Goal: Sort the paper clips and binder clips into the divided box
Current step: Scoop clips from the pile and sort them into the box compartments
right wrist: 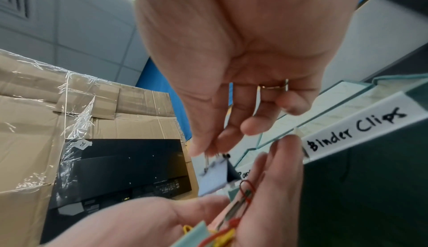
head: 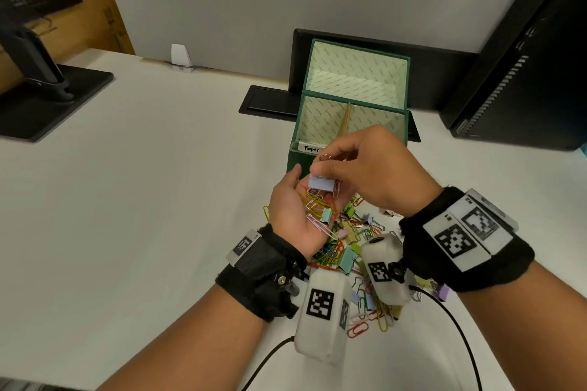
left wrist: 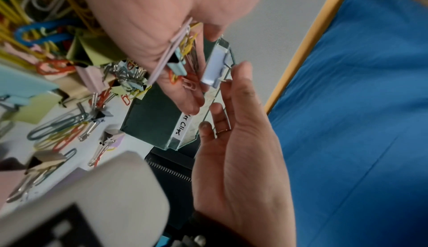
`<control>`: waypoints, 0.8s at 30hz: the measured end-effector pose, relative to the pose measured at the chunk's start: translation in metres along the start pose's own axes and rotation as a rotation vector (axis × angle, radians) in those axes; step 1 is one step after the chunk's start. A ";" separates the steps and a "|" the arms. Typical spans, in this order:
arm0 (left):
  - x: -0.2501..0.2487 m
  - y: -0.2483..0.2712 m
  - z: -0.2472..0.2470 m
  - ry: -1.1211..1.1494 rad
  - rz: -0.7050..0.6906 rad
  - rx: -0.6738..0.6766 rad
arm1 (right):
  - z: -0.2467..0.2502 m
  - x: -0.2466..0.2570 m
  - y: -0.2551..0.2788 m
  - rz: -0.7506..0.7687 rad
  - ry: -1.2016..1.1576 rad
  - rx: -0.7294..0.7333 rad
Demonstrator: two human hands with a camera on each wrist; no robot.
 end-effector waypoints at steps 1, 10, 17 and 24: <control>0.000 0.000 -0.001 0.013 0.000 0.003 | 0.002 -0.001 0.000 -0.002 -0.008 -0.004; -0.001 -0.001 0.000 0.012 0.017 -0.038 | 0.074 -0.015 0.008 0.062 -0.030 -0.510; -0.002 -0.003 0.002 0.017 0.010 -0.033 | 0.046 -0.021 0.007 -0.016 0.326 -0.192; -0.002 0.001 0.003 -0.094 0.025 -0.063 | -0.016 0.005 0.025 0.254 0.383 0.384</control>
Point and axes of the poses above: each hand's wrist, its own y-axis away from the middle knuckle, its own z-axis out of the back of the hand, x = y × z, the point moved 7 cm from there along -y, towards the middle knuckle, and after that the axes turned 9 degrees about x, right-handed, at the moved point
